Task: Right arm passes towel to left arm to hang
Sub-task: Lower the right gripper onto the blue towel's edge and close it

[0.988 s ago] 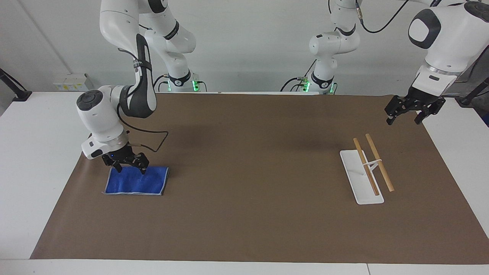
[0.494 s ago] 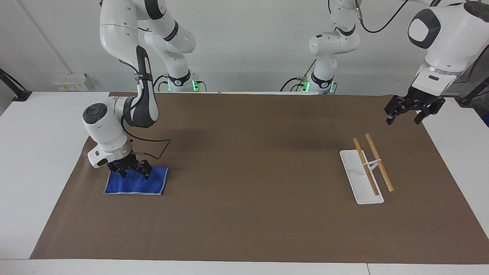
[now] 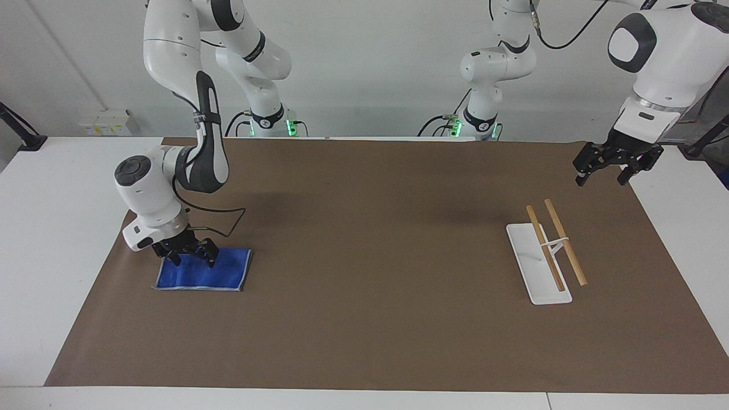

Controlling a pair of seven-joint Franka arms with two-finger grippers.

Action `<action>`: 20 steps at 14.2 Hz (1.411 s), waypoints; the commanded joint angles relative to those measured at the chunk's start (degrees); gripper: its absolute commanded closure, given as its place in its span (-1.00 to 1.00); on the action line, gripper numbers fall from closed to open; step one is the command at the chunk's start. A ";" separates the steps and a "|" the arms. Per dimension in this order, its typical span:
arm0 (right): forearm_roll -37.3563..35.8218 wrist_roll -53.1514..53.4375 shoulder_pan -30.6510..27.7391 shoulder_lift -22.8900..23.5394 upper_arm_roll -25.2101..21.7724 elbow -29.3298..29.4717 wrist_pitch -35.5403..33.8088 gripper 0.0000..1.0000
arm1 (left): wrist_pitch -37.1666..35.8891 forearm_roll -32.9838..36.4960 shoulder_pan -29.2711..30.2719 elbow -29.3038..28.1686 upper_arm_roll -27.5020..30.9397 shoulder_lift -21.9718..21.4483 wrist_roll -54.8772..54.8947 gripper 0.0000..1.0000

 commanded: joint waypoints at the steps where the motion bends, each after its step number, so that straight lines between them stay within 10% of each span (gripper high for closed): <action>1: 0.56 -1.76 -0.79 -0.59 0.47 -1.35 -0.03 -1.00 | -0.24 -0.56 0.58 -1.70 -0.17 -1.71 -0.32 -1.00; 18: 0.65 -1.85 -0.27 1.08 0.56 -2.58 2.52 -1.00 | -0.24 -0.56 0.58 -1.62 -0.17 -1.71 -0.32 -1.00; 20: 0.65 -1.93 -0.36 1.08 0.56 -2.58 2.69 -0.53 | -0.24 -0.56 0.58 -1.70 -0.17 -1.71 -0.32 -1.00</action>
